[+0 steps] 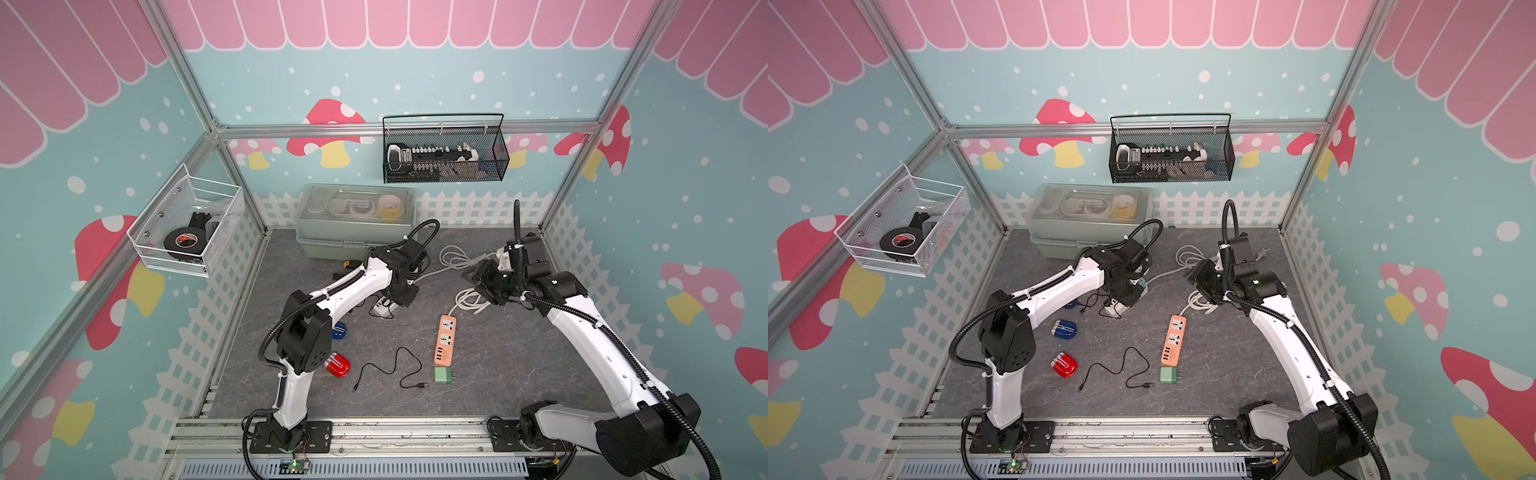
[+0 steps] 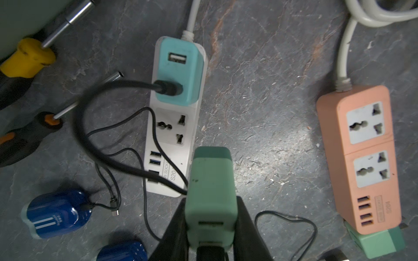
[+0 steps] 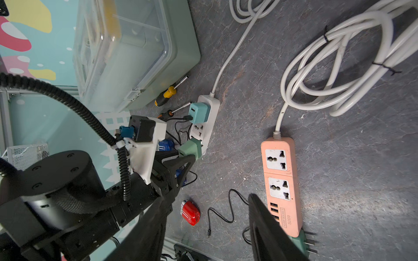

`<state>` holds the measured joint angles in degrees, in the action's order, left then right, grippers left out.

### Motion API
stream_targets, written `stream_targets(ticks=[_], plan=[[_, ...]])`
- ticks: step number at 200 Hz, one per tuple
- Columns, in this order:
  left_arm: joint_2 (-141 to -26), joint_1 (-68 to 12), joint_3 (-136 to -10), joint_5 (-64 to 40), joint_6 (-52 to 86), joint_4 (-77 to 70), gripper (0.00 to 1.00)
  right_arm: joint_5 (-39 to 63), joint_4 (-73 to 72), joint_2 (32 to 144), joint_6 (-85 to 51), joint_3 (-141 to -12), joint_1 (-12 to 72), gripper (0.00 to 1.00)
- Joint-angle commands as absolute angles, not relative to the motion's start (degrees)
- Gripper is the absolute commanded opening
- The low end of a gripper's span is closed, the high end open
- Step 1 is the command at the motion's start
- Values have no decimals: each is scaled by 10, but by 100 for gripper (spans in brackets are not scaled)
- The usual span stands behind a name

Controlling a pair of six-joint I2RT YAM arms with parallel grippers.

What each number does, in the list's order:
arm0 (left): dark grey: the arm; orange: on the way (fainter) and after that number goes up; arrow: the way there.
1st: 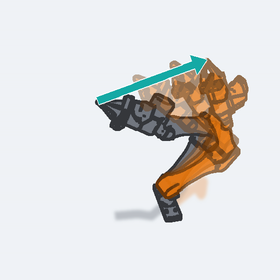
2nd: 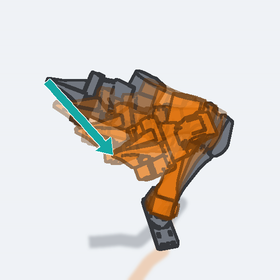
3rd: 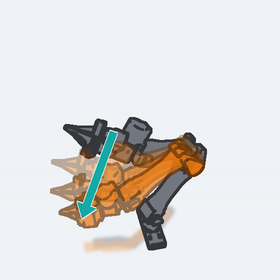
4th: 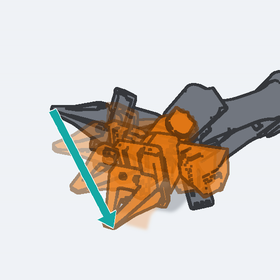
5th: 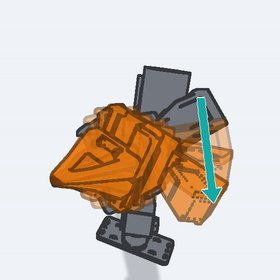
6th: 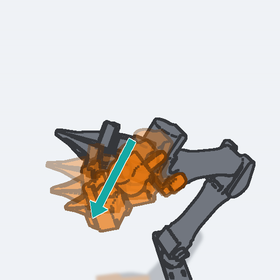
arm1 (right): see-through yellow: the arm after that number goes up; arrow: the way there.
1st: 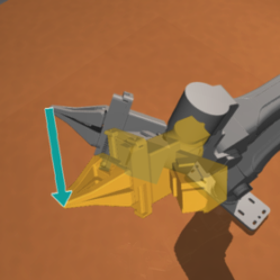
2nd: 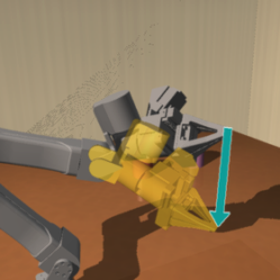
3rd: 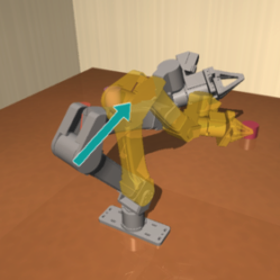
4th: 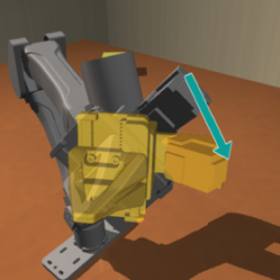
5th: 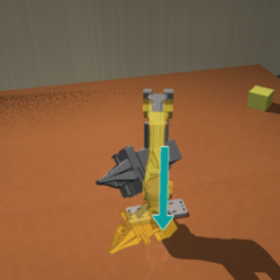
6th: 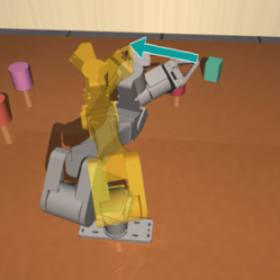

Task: Charge the electric shaver
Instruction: Insert the plug into the socket.

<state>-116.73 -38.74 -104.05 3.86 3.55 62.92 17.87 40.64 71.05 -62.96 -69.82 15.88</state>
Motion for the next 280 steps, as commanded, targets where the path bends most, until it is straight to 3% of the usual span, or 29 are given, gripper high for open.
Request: stream_targets(ticks=[1,105,193,280], plan=[[-1191,-371,-1078,62,-4,672,0,189,414,699,-622,-690,153,57],[-1251,-335,-1154,36,-133,704,0,202,443,687,-622,-674,147,54],[-1280,-318,-1182,-63,-162,723,0,206,456,688,-620,-671,146,54],[-1301,-316,-1192,-40,-172,728,0,216,459,694,-612,-664,142,54]])
